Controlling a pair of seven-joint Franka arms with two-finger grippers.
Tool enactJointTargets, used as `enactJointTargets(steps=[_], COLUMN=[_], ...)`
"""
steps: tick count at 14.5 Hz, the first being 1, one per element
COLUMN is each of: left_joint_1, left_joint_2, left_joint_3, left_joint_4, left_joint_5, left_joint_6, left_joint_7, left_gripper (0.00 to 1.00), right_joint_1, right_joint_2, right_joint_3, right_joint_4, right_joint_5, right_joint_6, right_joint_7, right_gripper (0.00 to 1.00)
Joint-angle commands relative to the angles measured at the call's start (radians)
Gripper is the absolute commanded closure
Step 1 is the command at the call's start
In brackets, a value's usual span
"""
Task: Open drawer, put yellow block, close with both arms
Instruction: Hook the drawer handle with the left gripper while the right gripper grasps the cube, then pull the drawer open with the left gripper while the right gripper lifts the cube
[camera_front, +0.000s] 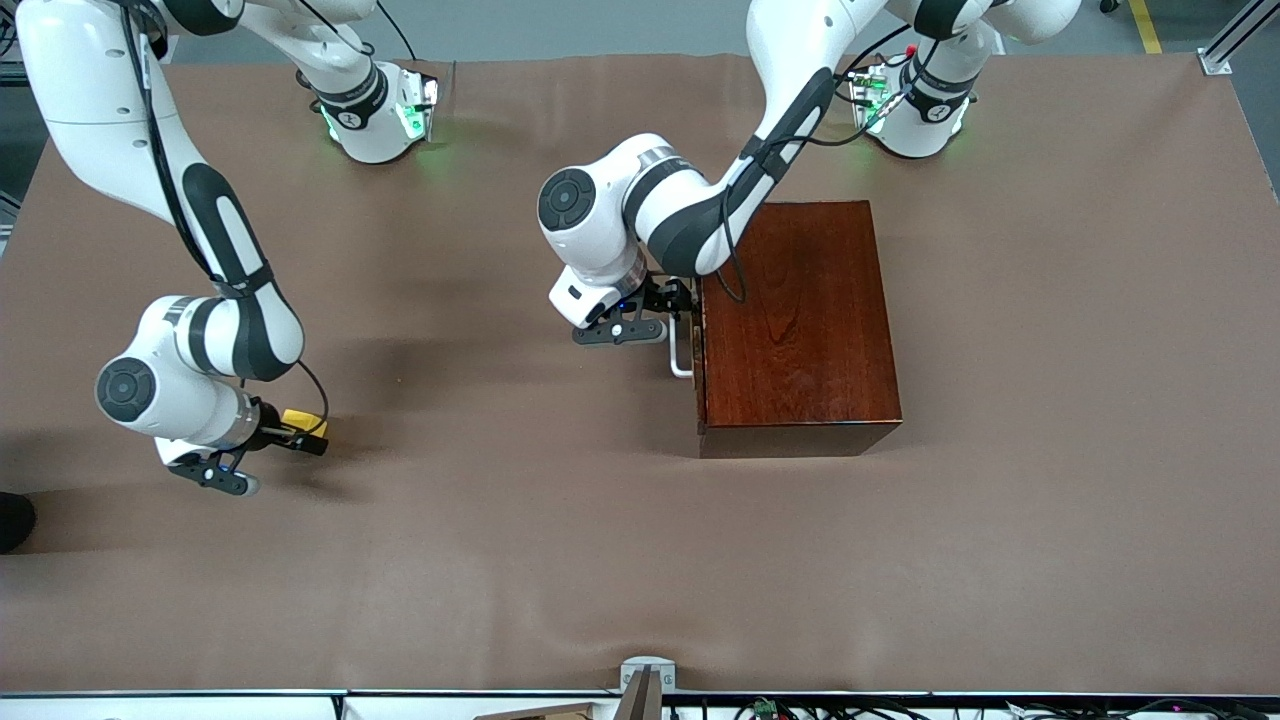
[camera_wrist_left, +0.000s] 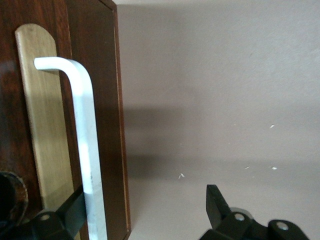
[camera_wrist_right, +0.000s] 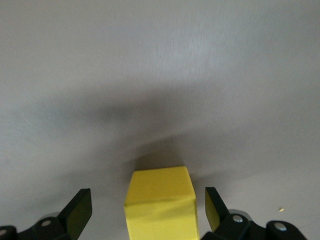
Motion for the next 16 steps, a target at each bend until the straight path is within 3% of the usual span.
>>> enactJointTargets(steps=[1, 3, 4, 5, 6, 13, 16], left_joint_1=[-0.009, -0.009, -0.007, -0.006, -0.005, -0.009, -0.009], left_joint_2=[0.015, 0.017, 0.017, 0.017, 0.017, 0.037, 0.043], left_joint_3=[-0.006, -0.006, -0.004, -0.004, -0.004, -0.004, -0.007], left_joint_4=[0.025, 0.025, 0.027, 0.025, 0.027, 0.027, 0.028], left_joint_5=[0.008, -0.032, -0.056, -0.064, -0.066, -0.122, -0.122], left_joint_6=[0.079, 0.108, 0.127, 0.139, 0.148, 0.237, 0.256], left_joint_7=[-0.022, -0.025, -0.036, -0.036, -0.036, -0.047, -0.047], left_gripper=[0.0, 0.0, 0.0, 0.0, 0.0, 0.0, 0.0], right_joint_1=[0.001, -0.002, -0.005, -0.005, -0.002, -0.005, 0.004], right_joint_2=[-0.002, -0.002, -0.002, -0.002, -0.004, -0.021, -0.035], right_joint_3=[-0.001, -0.001, -0.001, -0.001, -0.001, -0.001, 0.004], right_joint_4=[-0.019, -0.019, -0.019, -0.017, -0.016, 0.035, 0.097], right_joint_5=[0.007, 0.007, 0.007, 0.007, 0.007, 0.005, 0.004], right_joint_6=[-0.001, -0.006, -0.016, -0.042, -0.062, -0.076, -0.16], right_joint_7=[0.011, 0.002, -0.007, -0.022, -0.042, -0.28, -0.375], right_gripper=[0.0, 0.34, 0.71, 0.96, 1.0, 1.0, 1.0])
